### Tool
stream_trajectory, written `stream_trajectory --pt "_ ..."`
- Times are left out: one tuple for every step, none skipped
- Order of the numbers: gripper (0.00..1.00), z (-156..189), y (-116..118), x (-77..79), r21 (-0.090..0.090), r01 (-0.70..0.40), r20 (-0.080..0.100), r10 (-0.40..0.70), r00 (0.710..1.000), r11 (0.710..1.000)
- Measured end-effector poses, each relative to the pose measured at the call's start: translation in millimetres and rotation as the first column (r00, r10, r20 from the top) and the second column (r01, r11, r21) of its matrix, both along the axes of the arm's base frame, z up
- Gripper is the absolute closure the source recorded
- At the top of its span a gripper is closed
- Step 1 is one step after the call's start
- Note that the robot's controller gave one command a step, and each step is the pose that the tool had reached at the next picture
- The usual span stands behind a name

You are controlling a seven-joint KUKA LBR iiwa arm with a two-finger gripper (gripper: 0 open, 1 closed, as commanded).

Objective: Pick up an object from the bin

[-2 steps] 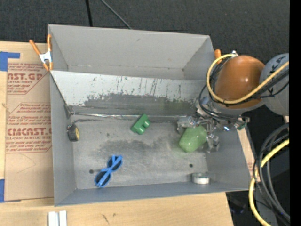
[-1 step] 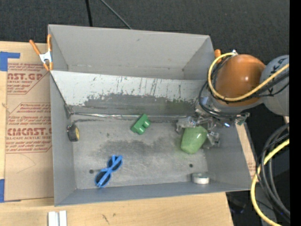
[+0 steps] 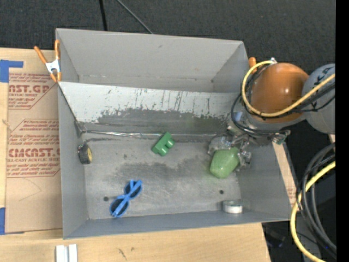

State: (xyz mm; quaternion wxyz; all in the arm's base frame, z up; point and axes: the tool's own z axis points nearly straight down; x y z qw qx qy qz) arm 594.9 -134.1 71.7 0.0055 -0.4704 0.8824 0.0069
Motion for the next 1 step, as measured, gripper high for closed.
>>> stream_trajectory --pt "1.0 143.7 19.9 -26.6 -0.017 0.003 0.006 -0.003 1.0 1.0"
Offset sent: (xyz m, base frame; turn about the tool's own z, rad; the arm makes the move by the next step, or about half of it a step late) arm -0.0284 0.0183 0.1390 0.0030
